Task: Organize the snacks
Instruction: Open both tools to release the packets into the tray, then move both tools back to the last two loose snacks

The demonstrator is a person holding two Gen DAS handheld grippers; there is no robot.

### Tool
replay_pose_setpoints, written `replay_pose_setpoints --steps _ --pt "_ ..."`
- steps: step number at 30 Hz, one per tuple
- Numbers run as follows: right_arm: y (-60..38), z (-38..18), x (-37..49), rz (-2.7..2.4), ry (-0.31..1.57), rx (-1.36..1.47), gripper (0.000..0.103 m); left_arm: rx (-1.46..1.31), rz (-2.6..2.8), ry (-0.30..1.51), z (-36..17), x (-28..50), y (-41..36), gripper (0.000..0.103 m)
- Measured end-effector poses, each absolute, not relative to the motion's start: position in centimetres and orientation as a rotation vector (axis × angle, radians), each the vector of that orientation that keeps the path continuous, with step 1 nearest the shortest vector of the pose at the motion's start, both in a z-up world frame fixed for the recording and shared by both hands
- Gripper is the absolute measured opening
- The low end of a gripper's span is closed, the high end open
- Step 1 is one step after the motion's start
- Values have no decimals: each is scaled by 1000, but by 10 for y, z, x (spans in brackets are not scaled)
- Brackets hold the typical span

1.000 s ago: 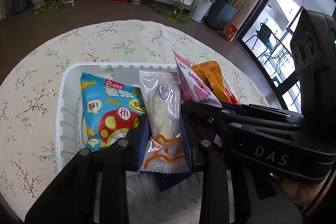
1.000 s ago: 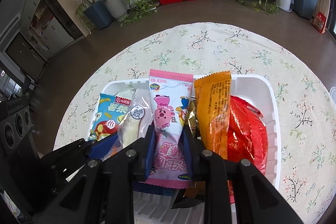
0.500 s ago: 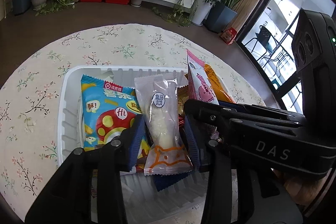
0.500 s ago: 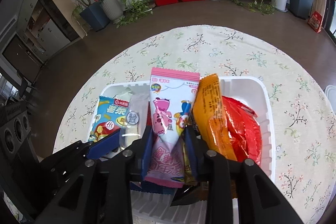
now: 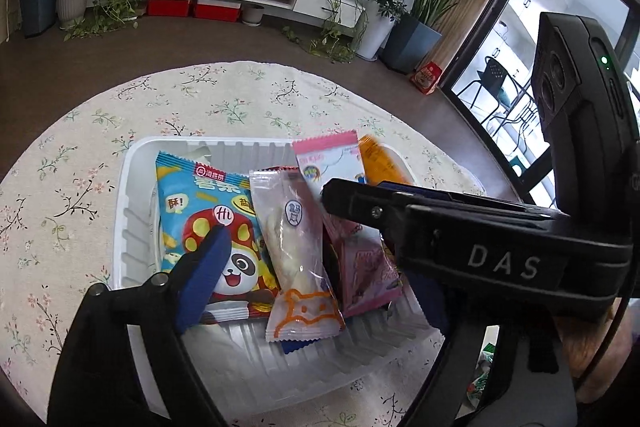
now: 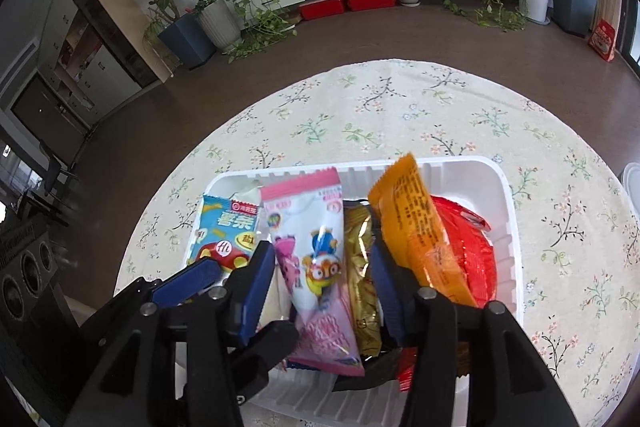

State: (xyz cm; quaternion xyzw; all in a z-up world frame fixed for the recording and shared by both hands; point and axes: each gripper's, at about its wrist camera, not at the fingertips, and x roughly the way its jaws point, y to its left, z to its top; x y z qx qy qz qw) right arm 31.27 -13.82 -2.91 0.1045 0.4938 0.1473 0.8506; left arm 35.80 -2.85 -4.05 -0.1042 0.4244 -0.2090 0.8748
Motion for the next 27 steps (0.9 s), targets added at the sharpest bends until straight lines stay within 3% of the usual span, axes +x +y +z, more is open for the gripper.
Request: replay_pose_setpoints --steps 11,14,16,18,27 --pt "-148 -19 312 309 1016 280 53 -210 -436 862 -39 349 -27 84" --pt "-153 -10 309 318 980 295 54 -206 -425 849 -37 343 -25 95" --pt "-157 -1 306 331 945 311 57 -219 -421 832 -35 339 -22 96" --pt "-160 6 303 338 915 327 67 -227 -411 824 -32 337 -19 96" --pt "-179 20 286 357 885 334 68 -225 -389 787 -17 306 0 102"
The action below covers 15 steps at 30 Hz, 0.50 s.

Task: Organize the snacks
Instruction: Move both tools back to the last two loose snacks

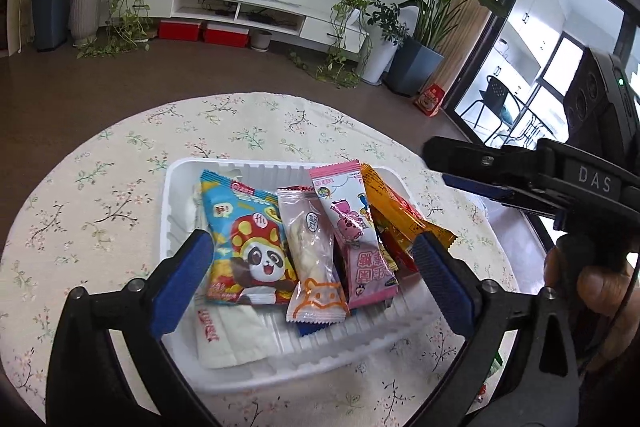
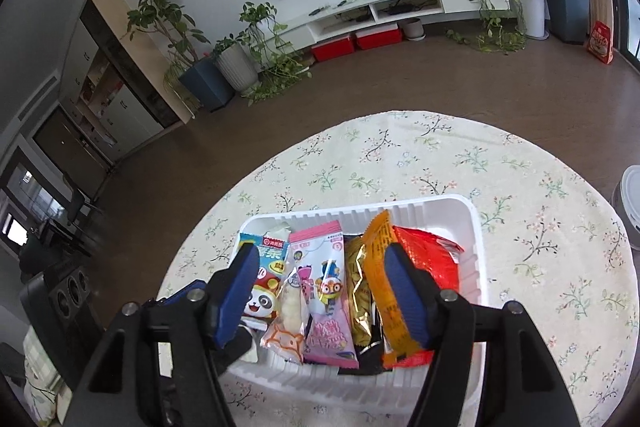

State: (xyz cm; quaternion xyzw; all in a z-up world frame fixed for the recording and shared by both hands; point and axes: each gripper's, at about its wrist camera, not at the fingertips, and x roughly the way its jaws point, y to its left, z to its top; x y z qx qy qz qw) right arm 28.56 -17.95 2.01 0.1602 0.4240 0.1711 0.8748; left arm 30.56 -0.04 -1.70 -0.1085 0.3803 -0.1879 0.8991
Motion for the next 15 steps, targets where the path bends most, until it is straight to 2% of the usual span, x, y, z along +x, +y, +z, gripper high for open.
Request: replay_pose_setpoints --steps 7,15 --pt "-223 35 232 370 836 371 71 -108 -296 744 -4 223 17 103" --pt "-253 21 139 259 831 349 72 -32 -223 750 -25 114 7 103"
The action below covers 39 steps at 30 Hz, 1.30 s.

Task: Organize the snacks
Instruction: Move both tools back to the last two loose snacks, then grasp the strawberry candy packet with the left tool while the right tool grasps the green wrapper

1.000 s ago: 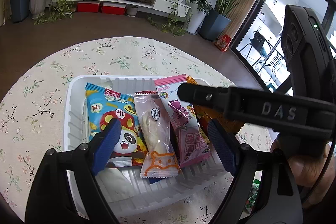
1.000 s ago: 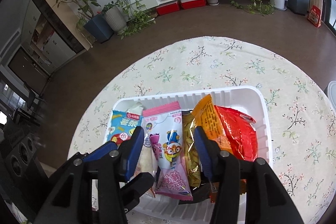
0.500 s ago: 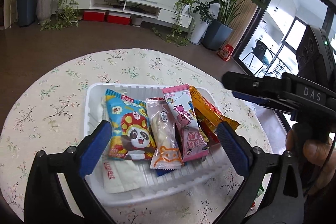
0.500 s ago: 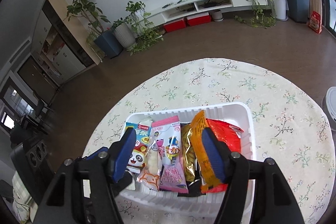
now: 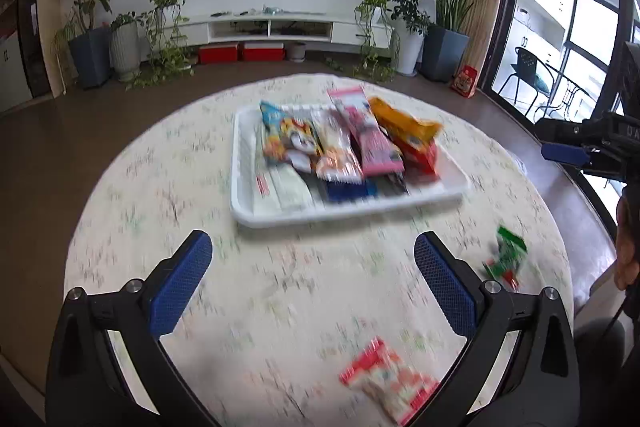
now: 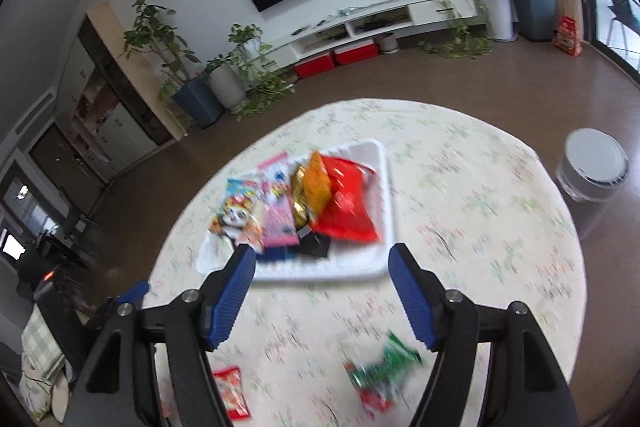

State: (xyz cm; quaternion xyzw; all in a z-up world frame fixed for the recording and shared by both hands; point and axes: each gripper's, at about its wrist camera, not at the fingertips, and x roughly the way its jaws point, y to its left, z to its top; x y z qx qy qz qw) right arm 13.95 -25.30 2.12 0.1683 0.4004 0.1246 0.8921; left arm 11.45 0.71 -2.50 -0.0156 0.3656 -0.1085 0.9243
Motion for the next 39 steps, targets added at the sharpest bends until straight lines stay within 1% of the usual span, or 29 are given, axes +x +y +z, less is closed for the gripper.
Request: replay_pose_setpoints --steps 6,9,14,23,25,26,29,30,33,35,36,39 --pt "-266 -12 82 164 883 402 72 -140 -188 909 -43 72 -7 103" --pt "-267 -22 63 149 886 419 72 -80 -173 929 -49 62 -21 103" --pt "-264 -33 51 138 903 385 72 -10 -132 981 -55 63 -40 103" --pt "-255 -39 44 162 895 360 72 -2 -95 1088 -76 93 -50 101" --pt "-254 -39 43 167 893 358 72 -15 -124 1115 -82 97 -52 93" --pt "-254 -40 43 168 892 357 72 -17 -126 1128 -87 100 -51 83" --pt "-254 -39 43 166 891 357 72 -11 -114 1114 -88 101 -46 79" --pt "-253 -40 43 163 889 355 72 -17 -109 1113 -87 102 -44 72" --pt "-254 -44 44 165 900 363 72 -22 -104 1112 -86 102 -37 59" --pt "-254 -47 44 168 908 362 72 -15 -111 1109 -85 100 -34 52" --pt "-253 -47 44 169 908 358 72 -13 -115 1106 -84 98 -32 50" --pt "-252 -48 43 167 912 346 72 -8 -133 1097 -84 96 -29 49"
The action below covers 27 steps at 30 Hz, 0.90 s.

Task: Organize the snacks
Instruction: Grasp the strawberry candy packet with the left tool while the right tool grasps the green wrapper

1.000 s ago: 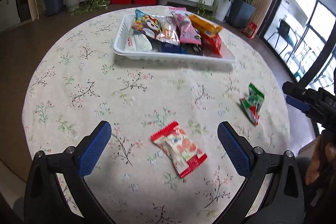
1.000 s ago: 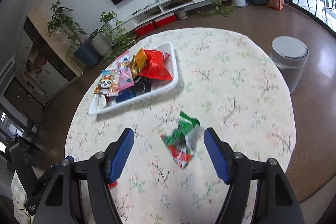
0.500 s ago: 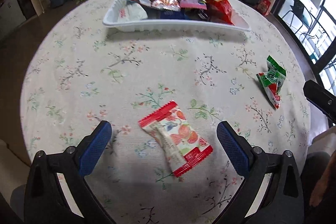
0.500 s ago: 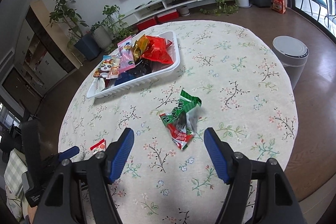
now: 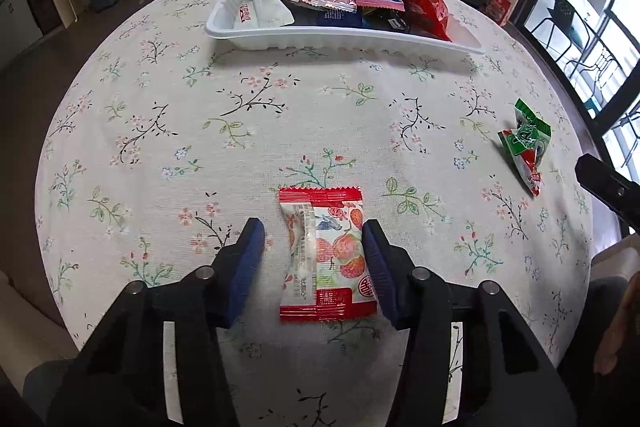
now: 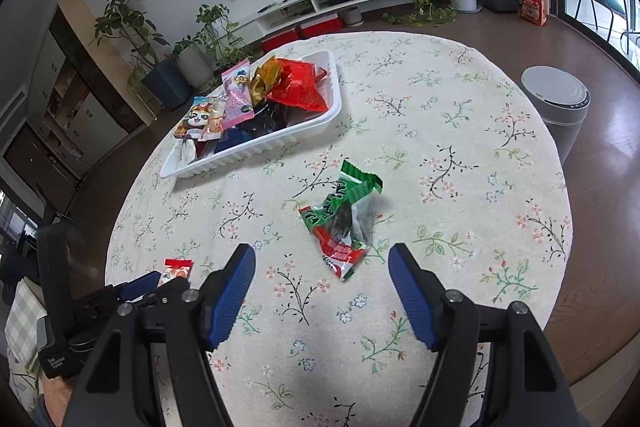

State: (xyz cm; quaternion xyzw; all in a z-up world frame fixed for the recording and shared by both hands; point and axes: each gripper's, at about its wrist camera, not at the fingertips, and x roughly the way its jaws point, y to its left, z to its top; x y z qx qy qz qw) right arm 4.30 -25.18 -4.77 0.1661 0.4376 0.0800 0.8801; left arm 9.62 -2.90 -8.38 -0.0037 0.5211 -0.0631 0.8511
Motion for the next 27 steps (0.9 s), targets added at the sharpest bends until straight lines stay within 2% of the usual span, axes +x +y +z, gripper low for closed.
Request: replay_pose_setpoints --steps 7,12,27 --pt "-249 -53 46 139 943 316 72 61 -169 1082 -85 92 -32 48" --pt "-242 -59 55 123 975 290 72 82 -188 1073 -85 90 -30 35" --pt "-244 -71 96 48 1037 359 71 96 -272 1058 -86 89 -22 34"
